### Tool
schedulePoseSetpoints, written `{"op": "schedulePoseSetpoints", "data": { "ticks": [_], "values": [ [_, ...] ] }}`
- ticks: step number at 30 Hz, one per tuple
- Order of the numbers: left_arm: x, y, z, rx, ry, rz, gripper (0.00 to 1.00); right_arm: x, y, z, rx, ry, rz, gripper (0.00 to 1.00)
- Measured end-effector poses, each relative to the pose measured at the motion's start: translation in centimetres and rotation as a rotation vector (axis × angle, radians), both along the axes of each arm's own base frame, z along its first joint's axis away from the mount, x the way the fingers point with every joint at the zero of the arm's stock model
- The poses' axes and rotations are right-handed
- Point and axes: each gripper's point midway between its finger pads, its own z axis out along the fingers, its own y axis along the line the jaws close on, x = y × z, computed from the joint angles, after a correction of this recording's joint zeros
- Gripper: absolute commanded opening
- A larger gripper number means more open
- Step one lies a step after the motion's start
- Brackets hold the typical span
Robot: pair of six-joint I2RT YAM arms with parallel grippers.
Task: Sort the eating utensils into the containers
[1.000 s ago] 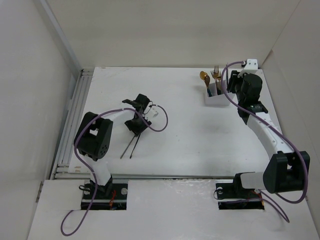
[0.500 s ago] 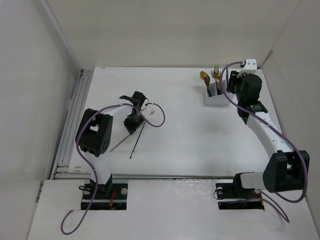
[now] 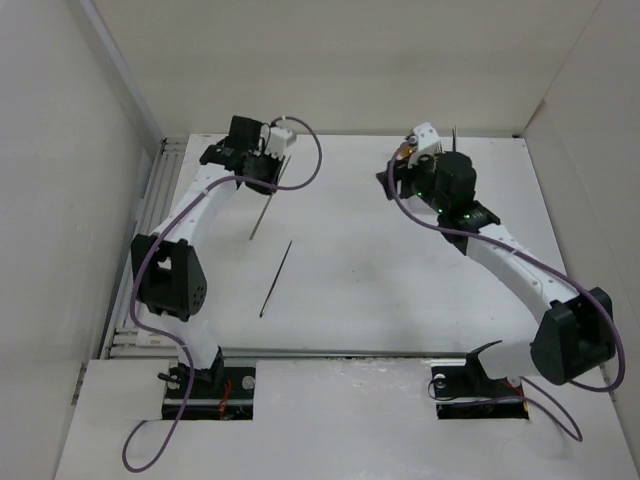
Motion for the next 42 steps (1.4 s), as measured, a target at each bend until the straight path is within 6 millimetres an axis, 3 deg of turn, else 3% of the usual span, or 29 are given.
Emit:
{"op": "schedulePoseSetpoints", "data": {
  "ticks": [4,7,10,14,19,21,23,24,31,34,35,36,38,39,42],
  "values": [
    [0.4,-2.6,8.8,-0.176,-0.189,-0.041,0.00,-2.4,9.3,1.2,0.094,-0.005,0.283,0.78],
    [-0.5,-4.0,13.6,-0.270,-0.275,-0.084,0.00,-3.7,14.3,1.2,0.208,0.008,0.443,0.84],
    [-1.7,-5.3,16.0,-0.330,-0.308,-0.130,0.00,-3.6,17.9,0.7,0.284,0.042,0.539,0.84],
    [-2.7,-6.5,16.5,-0.367,-0.294,-0.172,0.00,-3.4,21.5,1.1,0.348,0.054,0.631,0.82],
    [-3.3,-7.2,16.5,-0.392,-0.276,-0.197,0.00,-3.3,23.6,3.2,0.406,0.024,0.681,0.79],
    [-3.4,-7.3,16.5,-0.396,-0.272,-0.202,0.00,-3.1,23.8,3.9,0.425,0.013,0.686,0.72],
    [-3.5,-7.4,16.6,-0.399,-0.272,-0.207,0.00,-2.9,24.0,4.3,0.440,0.011,0.690,0.62],
    [-3.4,-7.4,16.6,-0.400,-0.275,-0.208,0.00,-2.9,24.2,4.3,0.444,0.014,0.695,0.50],
    [-3.4,-7.5,16.7,-0.397,-0.281,-0.209,0.00,-2.3,24.6,2.3,0.453,0.071,0.684,0.00],
    [-3.4,-7.6,16.7,-0.397,-0.283,-0.210,0.00,-2.2,24.5,2.3,0.456,0.072,0.681,0.00],
    [-3.4,-7.5,16.8,-0.397,-0.284,-0.210,0.04,-2.1,24.5,2.3,0.457,0.071,0.679,0.00],
    [-3.4,-7.5,16.7,-0.396,-0.284,-0.210,0.21,-2.1,24.4,2.3,0.457,0.071,0.678,0.00],
    [-3.0,-7.4,16.8,-0.384,-0.306,-0.212,0.69,-2.1,24.4,2.1,0.450,0.073,0.675,0.00],
    [-2.6,-7.2,17.1,-0.378,-0.329,-0.203,1.00,-2.0,24.3,1.8,0.445,0.078,0.668,0.00],
    [-3.0,-7.1,16.9,-0.381,-0.316,-0.188,1.00,-1.3,23.4,1.0,0.429,0.077,0.614,0.00]
  ]
}}
